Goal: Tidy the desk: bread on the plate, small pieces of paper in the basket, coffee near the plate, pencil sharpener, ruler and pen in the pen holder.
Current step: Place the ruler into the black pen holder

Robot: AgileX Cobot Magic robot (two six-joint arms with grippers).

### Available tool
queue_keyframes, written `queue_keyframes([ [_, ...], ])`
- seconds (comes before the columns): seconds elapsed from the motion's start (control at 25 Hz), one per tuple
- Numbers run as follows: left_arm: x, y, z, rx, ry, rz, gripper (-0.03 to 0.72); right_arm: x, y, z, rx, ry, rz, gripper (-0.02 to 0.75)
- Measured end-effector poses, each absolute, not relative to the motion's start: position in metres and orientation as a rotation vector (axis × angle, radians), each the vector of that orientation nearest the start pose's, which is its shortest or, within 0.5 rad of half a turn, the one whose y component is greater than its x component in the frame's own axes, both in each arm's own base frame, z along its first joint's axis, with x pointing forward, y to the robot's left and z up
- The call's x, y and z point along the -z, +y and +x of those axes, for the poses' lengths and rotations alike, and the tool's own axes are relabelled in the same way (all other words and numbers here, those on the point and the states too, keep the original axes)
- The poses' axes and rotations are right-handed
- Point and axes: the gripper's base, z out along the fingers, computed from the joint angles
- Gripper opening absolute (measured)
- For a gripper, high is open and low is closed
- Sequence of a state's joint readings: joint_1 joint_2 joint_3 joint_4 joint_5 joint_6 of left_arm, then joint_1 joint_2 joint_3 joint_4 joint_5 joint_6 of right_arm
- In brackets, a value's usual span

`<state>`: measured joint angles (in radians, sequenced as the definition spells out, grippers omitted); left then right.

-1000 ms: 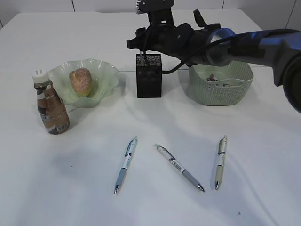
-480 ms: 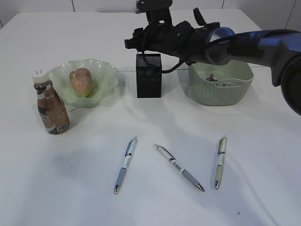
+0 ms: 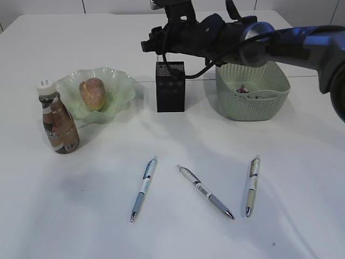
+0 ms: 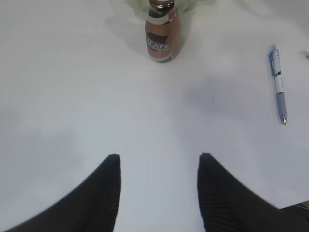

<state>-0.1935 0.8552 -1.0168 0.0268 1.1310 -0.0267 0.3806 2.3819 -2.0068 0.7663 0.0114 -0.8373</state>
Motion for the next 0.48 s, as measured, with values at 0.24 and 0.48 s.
queue_keyframes([
  [0.24,-0.3742,-0.0246,0.1371,0.062,2.445,0.208,0.358,-0.2133,0.2076,0.5251,-0.218,1.828,-0.43,0.389],
  [0.48,-0.3742,-0.0246,0.1371,0.062,2.445,0.208,0.358,-0.2154,0.2036,0.5231,-0.262,1.873,-0.469,0.389],
])
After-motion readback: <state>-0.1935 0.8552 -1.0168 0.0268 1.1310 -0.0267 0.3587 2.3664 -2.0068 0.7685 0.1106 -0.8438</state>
